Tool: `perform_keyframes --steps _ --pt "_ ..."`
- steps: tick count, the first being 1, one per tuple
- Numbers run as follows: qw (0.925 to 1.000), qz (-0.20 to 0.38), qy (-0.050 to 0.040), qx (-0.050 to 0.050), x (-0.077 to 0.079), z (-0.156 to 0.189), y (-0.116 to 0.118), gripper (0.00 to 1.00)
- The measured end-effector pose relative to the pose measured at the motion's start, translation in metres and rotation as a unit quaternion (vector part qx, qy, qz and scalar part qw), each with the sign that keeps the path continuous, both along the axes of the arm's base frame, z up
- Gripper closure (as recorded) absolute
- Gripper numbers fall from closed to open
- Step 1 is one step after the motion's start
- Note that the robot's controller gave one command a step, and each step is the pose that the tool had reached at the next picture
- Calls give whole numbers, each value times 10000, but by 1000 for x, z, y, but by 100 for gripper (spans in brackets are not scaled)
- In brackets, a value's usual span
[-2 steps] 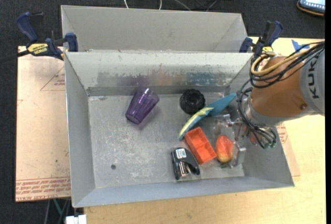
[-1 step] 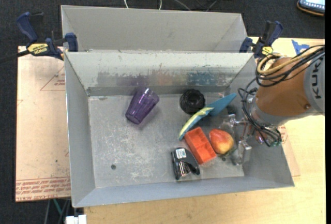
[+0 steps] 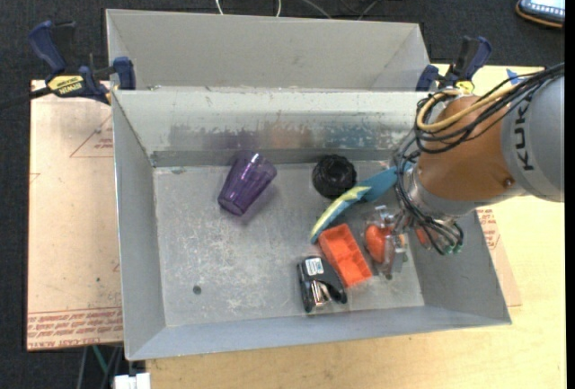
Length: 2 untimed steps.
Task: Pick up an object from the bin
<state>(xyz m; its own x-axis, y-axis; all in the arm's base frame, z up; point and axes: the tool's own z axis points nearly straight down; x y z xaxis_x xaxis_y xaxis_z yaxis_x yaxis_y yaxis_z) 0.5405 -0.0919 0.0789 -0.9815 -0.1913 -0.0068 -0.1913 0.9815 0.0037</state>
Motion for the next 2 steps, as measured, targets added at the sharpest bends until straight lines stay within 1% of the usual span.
perform_keyframes --steps 1,2 --pt "10000 2 -1 0 0 0 0 100" --pt "10000 -24 7 4 4 107 -4 100"
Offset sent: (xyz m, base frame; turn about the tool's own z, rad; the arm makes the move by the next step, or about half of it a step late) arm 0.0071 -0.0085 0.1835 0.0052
